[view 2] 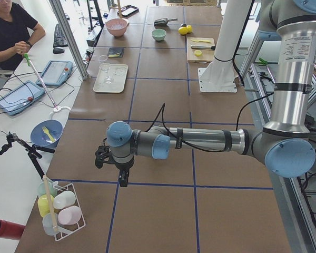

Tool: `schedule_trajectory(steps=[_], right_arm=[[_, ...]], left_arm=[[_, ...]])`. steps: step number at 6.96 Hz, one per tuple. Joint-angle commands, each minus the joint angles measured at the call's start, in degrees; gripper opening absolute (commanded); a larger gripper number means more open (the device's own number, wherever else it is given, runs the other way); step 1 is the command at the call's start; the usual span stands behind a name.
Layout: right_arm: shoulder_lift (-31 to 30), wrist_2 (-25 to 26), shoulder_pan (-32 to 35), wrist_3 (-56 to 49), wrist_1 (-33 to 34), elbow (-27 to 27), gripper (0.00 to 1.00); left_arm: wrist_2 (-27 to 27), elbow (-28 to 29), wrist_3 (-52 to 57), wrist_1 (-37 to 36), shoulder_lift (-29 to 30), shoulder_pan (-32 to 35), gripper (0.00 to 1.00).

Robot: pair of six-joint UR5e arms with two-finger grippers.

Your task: Pour ice into bowl

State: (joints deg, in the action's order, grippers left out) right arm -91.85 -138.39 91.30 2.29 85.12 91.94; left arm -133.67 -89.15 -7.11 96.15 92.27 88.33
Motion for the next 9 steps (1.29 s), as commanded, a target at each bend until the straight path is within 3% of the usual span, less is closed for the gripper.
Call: schedule_trajectory(steps=[1, 2, 4, 6, 7, 9], right_arm=[[0.09, 0.05, -0.50, 0.08, -0.47, 0.08, 1.00], [0.18, -0.38, -0.51, 0.17, -2.92, 0.17, 1.00], [0.79, -2.41, -2.07, 0.34, -5.83, 0.87, 1.00], [0.36, -5.29, -5.23, 3.05, -5.84, 0.97, 1.00], [0.62, -5.48, -6.64, 5.07, -5.93, 1.57, 1.00], [0.88, -4.87, -10.50, 16.19, -11.86, 1.67, 1.00]], left_arm=[[-0.10, -0.41, -0.09, 0.09, 0.02, 0.09, 1.00], [-0.19, -1.63, -0.18, 0.96, 0.45, -0.18, 1.00], [-0.19, -6.36, -0.36, 10.58, 0.46, -1.75, 1.00], [0.25, -11.99, -2.53, 11.42, -0.16, -4.91, 1.00], [2.25, -16.62, -6.99, 12.04, -3.03, -7.45, 1.00], [8.14, -22.02, -20.67, 26.63, -12.24, -13.50, 1.00]])
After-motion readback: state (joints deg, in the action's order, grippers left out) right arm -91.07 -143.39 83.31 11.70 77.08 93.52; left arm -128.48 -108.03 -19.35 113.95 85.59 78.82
